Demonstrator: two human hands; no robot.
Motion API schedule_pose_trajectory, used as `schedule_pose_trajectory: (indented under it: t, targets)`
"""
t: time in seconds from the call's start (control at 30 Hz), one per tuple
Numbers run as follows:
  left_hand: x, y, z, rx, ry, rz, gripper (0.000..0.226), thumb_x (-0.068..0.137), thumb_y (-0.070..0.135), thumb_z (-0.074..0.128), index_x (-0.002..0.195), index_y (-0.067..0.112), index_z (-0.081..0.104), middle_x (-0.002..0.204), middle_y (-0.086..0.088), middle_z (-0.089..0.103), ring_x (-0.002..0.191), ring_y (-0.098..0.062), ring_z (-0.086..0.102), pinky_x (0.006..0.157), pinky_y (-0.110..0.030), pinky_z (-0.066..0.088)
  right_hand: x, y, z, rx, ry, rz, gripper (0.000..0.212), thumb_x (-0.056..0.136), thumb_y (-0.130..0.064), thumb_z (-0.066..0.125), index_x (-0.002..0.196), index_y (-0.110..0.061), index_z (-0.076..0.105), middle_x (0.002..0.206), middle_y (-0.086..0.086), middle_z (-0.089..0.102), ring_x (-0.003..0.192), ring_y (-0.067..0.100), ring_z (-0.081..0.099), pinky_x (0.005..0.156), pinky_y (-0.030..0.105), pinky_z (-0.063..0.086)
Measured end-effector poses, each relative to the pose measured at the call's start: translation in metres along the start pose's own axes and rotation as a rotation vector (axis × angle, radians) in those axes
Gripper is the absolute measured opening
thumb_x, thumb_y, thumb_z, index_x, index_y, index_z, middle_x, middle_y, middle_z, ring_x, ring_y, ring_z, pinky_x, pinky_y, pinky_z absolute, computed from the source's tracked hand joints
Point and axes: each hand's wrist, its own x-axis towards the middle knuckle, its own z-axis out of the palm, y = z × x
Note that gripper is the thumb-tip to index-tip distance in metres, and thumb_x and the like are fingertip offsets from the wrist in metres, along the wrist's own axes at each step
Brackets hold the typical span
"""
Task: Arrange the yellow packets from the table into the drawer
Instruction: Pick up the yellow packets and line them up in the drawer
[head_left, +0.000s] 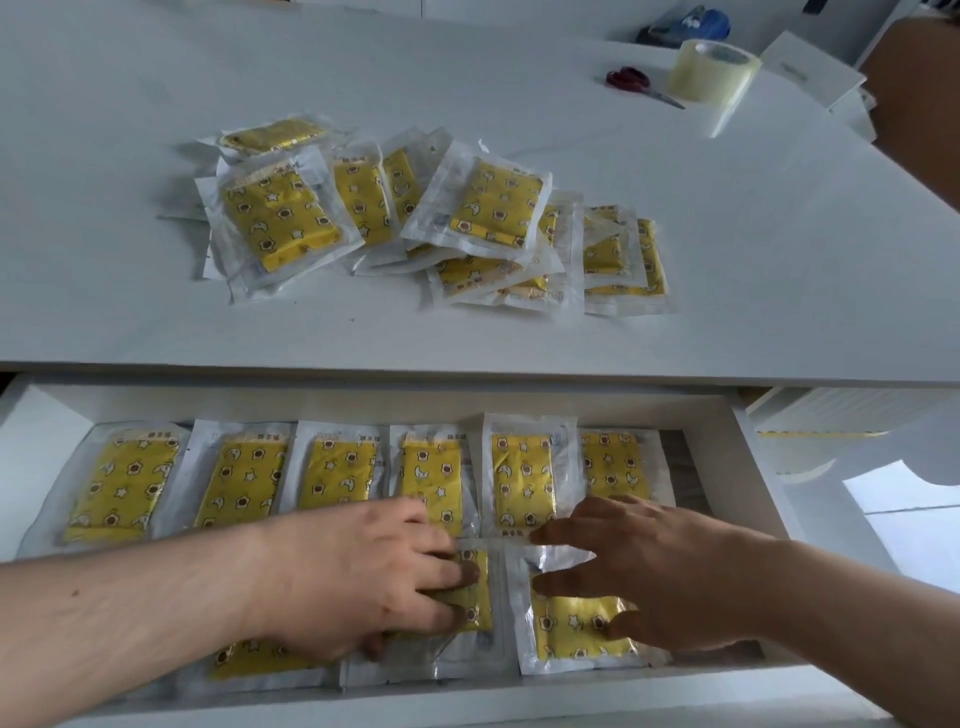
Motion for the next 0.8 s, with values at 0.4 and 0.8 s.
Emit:
schedule_pose_trajectory:
  t: [0.4, 0.8]
  targets:
    - [-0.018, -0.032, -0.128, -0.144, 0.67, -0.354, 0.039, 0.086, 0.054, 0.053, 0.105, 0.025, 0.07, 0.086, 0.009, 0.07, 0.078, -0.011, 0.062, 0.072, -0.028, 0.053, -0.025, -0.006, -0.11, 0.629, 0.516, 0.25, 0.036, 0.081, -0.047, 0.065, 0.117, -0.04, 0.067, 0.092, -0.035, 0.061, 0.1, -0.015, 0.056, 0.085, 0.006, 0.045]
    - [-0.088, -0.124, -0.141, -0.61, 0.544, -1.645, 0.053, 0.075, 0.071, 0.045, 0.094, 0.025, 0.06, 0.069, 0.004, 0.065, 0.064, -0.015, 0.065, 0.06, -0.024, 0.044, 0.042, 0.034, -0.219, 0.798, 0.954, 0.793, 0.024, 0.082, -0.035, 0.057, 0.068, -0.016, 0.062, 0.06, -0.002, 0.062, 0.056, 0.015, 0.057, 0.056, 0.03, 0.051]
